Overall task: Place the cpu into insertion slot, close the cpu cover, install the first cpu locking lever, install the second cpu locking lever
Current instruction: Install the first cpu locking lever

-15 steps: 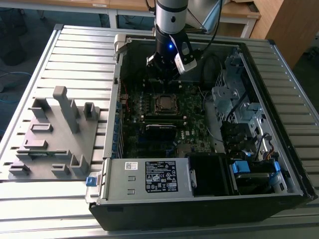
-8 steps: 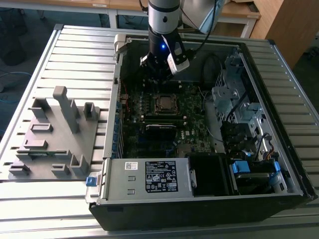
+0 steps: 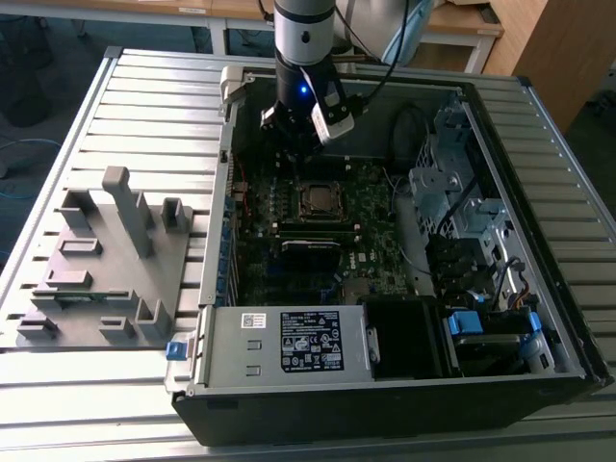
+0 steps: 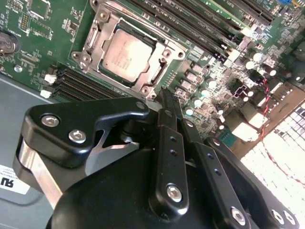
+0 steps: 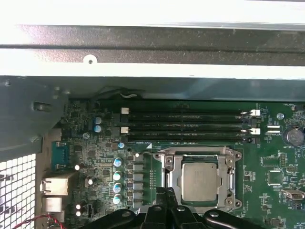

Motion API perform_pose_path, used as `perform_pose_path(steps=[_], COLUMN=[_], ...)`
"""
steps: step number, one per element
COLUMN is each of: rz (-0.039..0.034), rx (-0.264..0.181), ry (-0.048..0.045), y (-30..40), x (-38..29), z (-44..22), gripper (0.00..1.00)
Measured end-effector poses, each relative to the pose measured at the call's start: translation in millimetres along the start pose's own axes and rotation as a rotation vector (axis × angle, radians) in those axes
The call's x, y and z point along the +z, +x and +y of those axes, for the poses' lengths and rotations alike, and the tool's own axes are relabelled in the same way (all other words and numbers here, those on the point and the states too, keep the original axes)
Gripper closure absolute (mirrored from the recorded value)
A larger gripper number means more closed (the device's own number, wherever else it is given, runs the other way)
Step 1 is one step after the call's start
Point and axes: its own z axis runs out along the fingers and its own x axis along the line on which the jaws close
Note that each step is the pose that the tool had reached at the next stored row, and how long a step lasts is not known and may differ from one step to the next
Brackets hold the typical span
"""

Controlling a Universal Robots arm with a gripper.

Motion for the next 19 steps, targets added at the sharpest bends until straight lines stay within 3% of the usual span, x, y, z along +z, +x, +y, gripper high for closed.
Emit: perform_pose_path(steps=[4, 6, 8, 9, 15, 19], rz=[0.0014, 0.0188, 0.0478, 0.0567, 0.058, 0.0582], rx=[0.0, 0.001, 0.001, 0.002, 0.002, 0.002], ry=[0.0001, -0.0001, 0.0003, 0.0004, -0.0022, -0.0431], y=[0.1, 0.1, 0.0, 0.0, 0.0, 0.0], x=[0.0, 0.4, 0.8, 0.8, 0.9, 0.8], z=[0.0, -0.1, 0.0, 0.0, -0.1, -0.3], gripper=[0.9, 0.9, 0.9, 0.9, 0.9, 0.9])
